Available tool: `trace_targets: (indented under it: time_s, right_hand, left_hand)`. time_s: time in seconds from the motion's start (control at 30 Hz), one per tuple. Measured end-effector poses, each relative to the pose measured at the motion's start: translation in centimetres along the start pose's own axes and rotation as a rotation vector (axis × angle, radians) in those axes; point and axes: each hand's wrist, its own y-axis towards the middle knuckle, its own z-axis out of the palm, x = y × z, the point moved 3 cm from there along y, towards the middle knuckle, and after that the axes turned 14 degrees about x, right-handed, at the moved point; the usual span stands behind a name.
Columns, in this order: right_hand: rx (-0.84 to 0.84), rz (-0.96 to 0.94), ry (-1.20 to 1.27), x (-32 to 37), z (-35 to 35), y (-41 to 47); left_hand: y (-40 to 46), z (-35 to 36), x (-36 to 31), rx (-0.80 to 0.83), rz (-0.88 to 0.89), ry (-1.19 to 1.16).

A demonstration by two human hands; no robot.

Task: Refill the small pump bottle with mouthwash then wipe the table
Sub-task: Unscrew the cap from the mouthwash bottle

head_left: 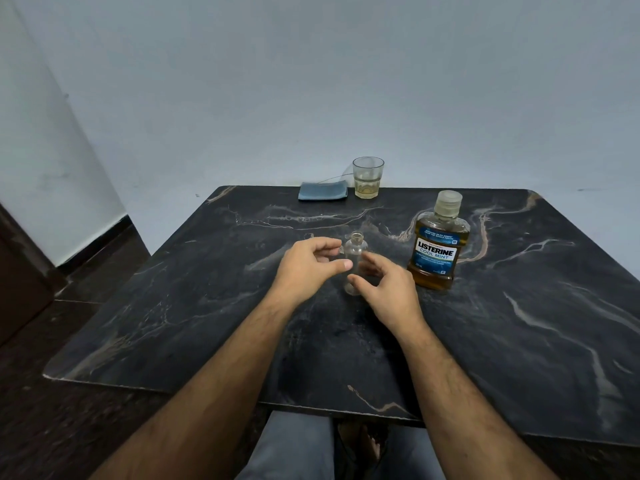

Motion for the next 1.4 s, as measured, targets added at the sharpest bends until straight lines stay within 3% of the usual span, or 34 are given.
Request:
trace_targets:
  time_s: [0.27,0.43,0.57,0.67,0.73,0.8,0.87,0.97,1.27,1.4]
  right_hand:
    - [0.070,0.030,-0.115,0.4,-0.5,-0.4]
    - [-0.008,0.021,-0.209,0.7,-1.8,-1.2]
    - [-0.309,-0.021,-0.085,0.8,-4.3,-2.7]
    - [-0.636,0.007,0.097,0.2,-6.8,-4.2]
    - [-0.729,0.080,0.148,-0.8,-8.5,-4.3]
    - [-0.617,0.203,0.149,-2.2,-9.7,-3.3]
    - [-0.380,0.269,0.193,-3.3,-10.3,-1.9]
    - [-0.135,0.186,0.328,-3.9,-10.5,-0.1]
    - [0.011,0.101,0.465,-5.1,-10.9,-0.8]
    - [0.064,0.075,0.501,-4.9,-10.9,-1.6]
  left_hand:
    - [0.4,1.9,0.0,-0.021,0.032,-0.098]
    - [0.2,2.0,0.3,-0.028,0.037,-0.100]
    - [-0.3,1.9,0.5,-0.049,0.028,-0.051]
    - [-1.5,1.9,0.0,-0.243,0.094,-0.024]
    - [-2.5,2.4,-0.6,-0.383,0.195,-0.022]
    - [-3.3,3.4,-1.6,-0.409,0.287,-0.036]
    - [-3.4,4.6,-2.5,-0.351,0.325,-0.058]
    - [-2.8,6.3,-4.0,-0.251,0.330,-0.078]
    - [0.1,8.1,-8.0,-0.076,0.307,-0.158]
    - [2.4,8.7,-11.0,0.114,0.347,-0.156]
